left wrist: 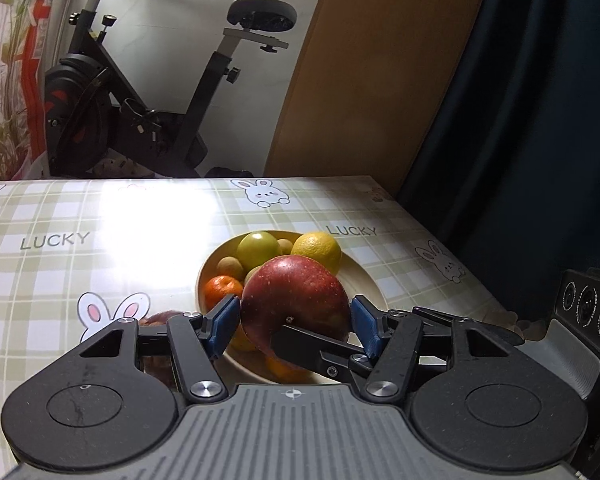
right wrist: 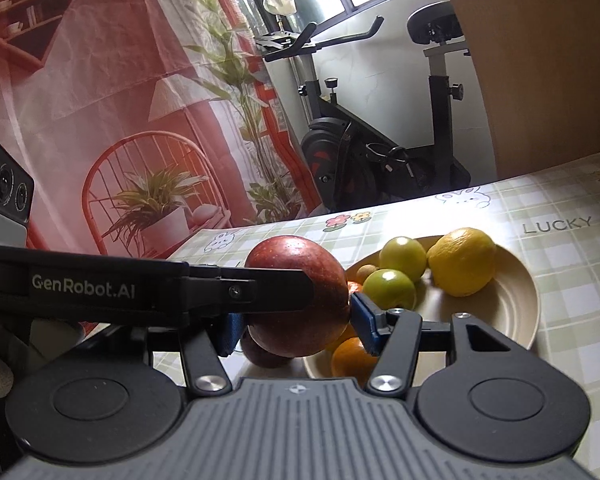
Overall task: Organize fruits
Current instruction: 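Lift and carry the red apple with the left tool onto the plate, then open the left tool to release the red apple on the plate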
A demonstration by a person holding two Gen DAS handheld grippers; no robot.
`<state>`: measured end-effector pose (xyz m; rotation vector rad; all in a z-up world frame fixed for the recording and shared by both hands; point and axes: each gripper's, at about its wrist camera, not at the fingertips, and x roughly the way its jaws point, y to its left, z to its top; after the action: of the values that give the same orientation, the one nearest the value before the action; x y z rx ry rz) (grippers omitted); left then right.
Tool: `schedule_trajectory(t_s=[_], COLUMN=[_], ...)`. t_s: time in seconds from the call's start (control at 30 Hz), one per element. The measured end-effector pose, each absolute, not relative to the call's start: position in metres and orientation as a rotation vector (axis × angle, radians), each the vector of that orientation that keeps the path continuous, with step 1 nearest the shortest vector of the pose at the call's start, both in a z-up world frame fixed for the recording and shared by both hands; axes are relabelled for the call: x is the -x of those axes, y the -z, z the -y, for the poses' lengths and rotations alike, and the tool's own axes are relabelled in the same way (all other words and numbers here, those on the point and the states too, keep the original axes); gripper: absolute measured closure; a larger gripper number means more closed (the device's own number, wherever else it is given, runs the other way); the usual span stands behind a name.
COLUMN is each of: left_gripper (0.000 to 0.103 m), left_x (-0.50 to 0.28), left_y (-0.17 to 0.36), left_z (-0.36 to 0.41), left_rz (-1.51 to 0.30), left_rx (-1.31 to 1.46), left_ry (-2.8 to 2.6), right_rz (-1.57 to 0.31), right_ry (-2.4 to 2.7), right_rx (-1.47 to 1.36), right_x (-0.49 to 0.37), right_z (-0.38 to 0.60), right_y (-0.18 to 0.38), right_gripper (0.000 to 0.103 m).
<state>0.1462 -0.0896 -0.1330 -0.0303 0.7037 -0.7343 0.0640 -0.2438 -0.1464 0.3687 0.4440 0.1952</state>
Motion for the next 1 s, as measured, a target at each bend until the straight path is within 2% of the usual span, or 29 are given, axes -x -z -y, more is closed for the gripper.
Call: schedule_trajectory(t_s=[0.43,0.9,1.0], left_gripper=[0.04,0.041,0.045], left_x=[-0.179,-0.197,-0.197], left_y=[0.159,0.177,0.179], left_z=[0.172,0.203,0.206], left_rz=[-0.828,-0.877,-0.883], left_rx=[0.02,0.009,0.007], left_ry=[0.807,0.8,0.808], right_rz=[-0.487,-0.494,-0.5], right_ry=[-0.043,0.051,0.073], right_rx=[-0.355,-0.301,-0.286], right_x=[-0.068,-0.072,-0.071], right_z=[0.308,0.314,0.314], right_y=[0.164,0.178,0.181], right_gripper=[0.045,0.045,0.046])
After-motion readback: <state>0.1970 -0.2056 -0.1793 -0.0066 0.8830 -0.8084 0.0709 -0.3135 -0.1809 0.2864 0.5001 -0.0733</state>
